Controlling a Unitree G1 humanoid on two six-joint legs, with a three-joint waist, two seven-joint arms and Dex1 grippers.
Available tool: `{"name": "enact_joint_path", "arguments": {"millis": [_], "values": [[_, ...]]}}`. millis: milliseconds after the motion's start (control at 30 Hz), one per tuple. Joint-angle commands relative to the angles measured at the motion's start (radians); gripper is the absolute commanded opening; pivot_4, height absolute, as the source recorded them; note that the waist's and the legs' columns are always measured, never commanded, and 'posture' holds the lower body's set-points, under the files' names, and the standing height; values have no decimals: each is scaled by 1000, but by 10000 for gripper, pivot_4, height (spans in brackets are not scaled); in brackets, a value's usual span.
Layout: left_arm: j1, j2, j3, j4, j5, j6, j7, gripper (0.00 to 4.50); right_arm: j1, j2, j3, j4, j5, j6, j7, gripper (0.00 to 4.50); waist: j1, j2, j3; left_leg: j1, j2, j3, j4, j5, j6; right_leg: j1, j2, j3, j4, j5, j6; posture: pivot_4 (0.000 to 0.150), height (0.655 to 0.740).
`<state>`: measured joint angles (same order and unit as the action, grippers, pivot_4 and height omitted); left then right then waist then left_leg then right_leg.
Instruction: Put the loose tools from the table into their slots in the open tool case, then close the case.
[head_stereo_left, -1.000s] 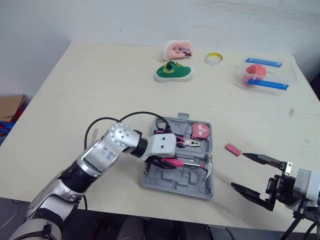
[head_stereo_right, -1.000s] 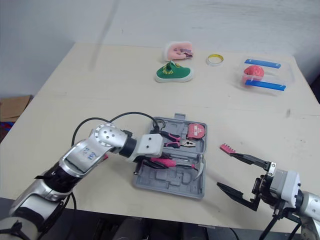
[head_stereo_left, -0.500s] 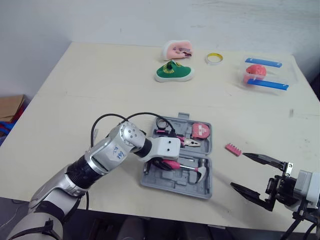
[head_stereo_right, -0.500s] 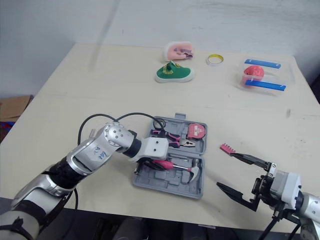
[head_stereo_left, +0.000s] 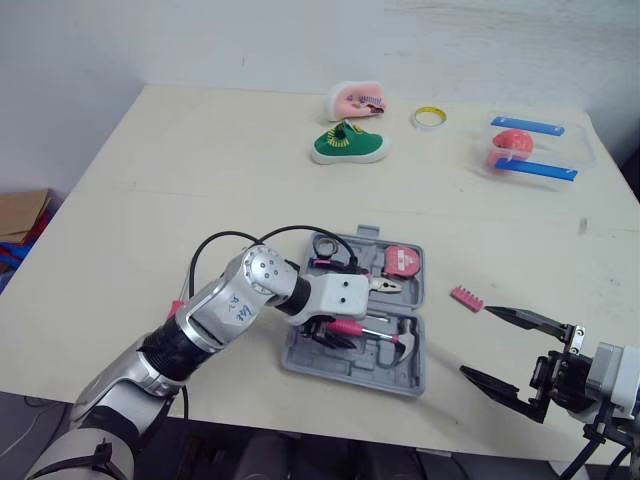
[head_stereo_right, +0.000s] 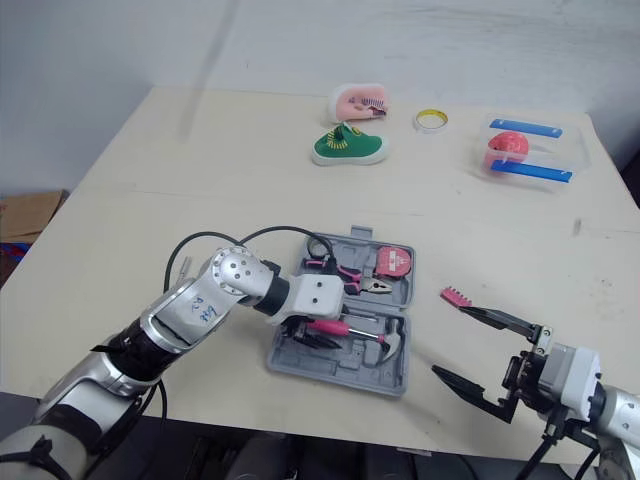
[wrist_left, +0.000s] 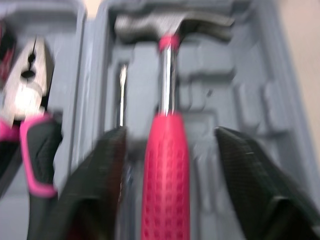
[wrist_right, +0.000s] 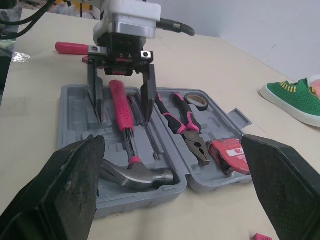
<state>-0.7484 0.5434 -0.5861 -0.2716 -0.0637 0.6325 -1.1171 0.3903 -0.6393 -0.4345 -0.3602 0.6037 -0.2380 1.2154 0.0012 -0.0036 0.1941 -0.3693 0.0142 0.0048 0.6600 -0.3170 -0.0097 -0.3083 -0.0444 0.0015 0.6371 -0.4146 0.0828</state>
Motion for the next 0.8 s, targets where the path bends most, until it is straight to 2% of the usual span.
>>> {"name": "enact_joint_path", "arguments": {"millis": [33,133,167,233,400,500,800], "values": [[19,18,101,-56,-82,-41,-40,31899,1,4,2,-2,12,-15,6,45000,-2,0,0,0,0,0,0,0,0,0,0,0,0,0,0,1500,7400],[71,-8,229,-6,-156,-250,-48,31899,-4,4,6,7,11,-17,10,45000,-3,0,0,1,0,0,0,0,0,0,0,0,0,0,0,1500,7400],[87,-29,263,8,-183,-273,-39,29396,-5,4,7,10,10,-18,10,45000,-2,0,0,0,0,0,1,0,0,0,0,0,0,0,0,1500,7400],[118,-56,307,32,-233,-300,-43,23482,-8,5,8,14,9,-19,11,45000,-1,0,0,0,0,0,2,0,0,0,0,0,0,0,0,1500,7400],[170,-85,353,68,-281,-362,-50,1197,-14,5,11,22,7,-22,12,45000,-1,0,0,0,0,0,3,0,0,0,0,0,0,0,0,1500,7400],[224,-103,355,89,-293,-387,-42,459,-14,7,13,23,7,-26,7,45000,-2,0,0,0,0,0,3,0,0,0,0,0,0,0,0,1500,7400],[292,-125,260,227,-147,-482,-2,459,-14,9,15,25,2,-40,0,45000,-2,0,0,1,0,0,3,0,1,0,0,0,1,0,0,1500,7400]]}}
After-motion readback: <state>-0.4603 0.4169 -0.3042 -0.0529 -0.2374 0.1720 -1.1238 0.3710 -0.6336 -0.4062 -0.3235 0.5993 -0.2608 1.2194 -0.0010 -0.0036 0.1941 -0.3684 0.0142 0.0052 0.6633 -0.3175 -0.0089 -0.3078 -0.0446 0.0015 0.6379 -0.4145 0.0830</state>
